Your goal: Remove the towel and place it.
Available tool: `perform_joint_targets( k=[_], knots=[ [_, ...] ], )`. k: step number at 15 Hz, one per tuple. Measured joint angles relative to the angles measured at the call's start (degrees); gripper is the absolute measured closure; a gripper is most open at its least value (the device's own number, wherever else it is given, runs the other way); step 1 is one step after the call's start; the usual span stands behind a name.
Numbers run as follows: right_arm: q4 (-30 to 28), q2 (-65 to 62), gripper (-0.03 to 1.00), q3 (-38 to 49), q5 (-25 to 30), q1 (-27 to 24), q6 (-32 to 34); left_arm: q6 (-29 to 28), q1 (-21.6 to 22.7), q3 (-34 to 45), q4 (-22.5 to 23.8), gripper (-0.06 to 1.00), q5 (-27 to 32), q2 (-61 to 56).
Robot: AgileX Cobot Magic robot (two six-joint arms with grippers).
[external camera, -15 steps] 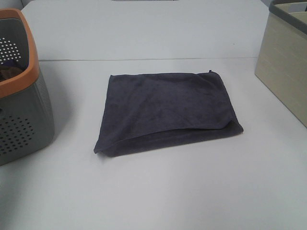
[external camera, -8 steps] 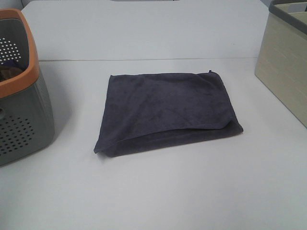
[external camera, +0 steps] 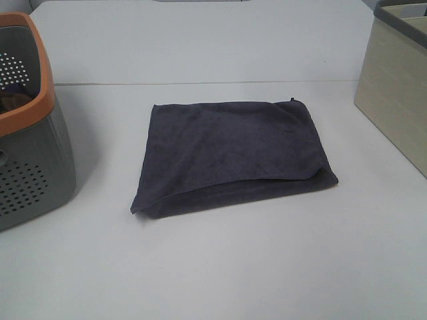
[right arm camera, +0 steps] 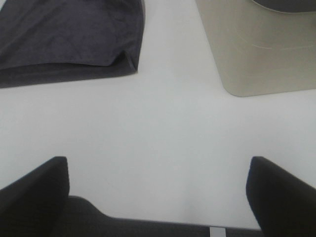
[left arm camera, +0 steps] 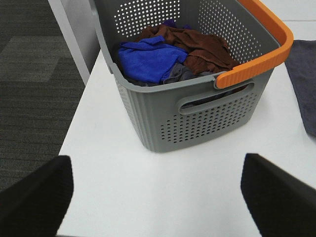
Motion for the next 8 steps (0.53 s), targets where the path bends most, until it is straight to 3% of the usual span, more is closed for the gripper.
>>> perform_joint_targets(
  k=[5,8],
  knots=[
    [1.09,-9.34,0.10,6.02,-2.69,0.00,-1.09,0.86,0.00,4.47,-1.09,0.08,0.97,-6.99],
    [1.15,-9.34,0.10,7.10,-5.16,0.00,-1.49,1.60,0.00,7.62,-6.82,0.08,-0.17,-7.05]
  ],
)
